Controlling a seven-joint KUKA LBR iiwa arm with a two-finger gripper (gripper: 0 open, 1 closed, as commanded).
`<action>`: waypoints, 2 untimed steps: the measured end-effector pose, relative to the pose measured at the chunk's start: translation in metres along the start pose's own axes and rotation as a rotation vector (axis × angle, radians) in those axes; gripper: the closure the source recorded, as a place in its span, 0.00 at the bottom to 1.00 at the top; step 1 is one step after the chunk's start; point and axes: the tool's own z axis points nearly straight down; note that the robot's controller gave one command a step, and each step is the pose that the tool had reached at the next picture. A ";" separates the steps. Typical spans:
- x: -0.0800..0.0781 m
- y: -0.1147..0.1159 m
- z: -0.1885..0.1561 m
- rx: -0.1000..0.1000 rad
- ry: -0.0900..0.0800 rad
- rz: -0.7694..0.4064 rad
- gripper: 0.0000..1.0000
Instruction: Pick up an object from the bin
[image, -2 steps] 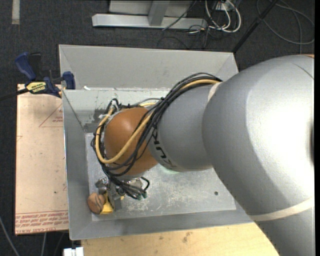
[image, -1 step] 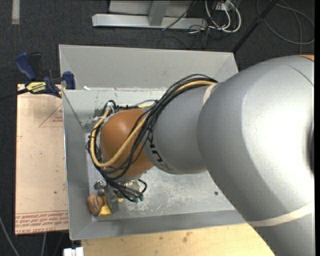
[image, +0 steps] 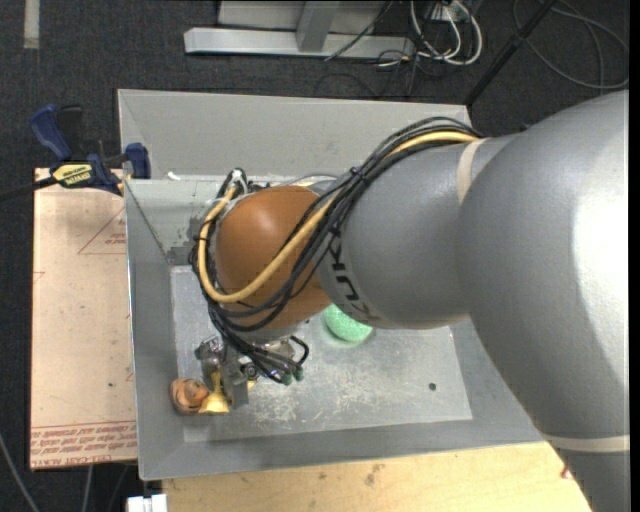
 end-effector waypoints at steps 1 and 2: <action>-0.013 -0.012 -0.026 0.000 -0.016 -0.008 1.00; -0.003 -0.002 -0.022 0.000 -0.003 -0.004 1.00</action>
Offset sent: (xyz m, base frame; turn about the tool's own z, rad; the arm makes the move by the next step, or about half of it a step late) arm -0.0087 0.0069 0.0361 0.0007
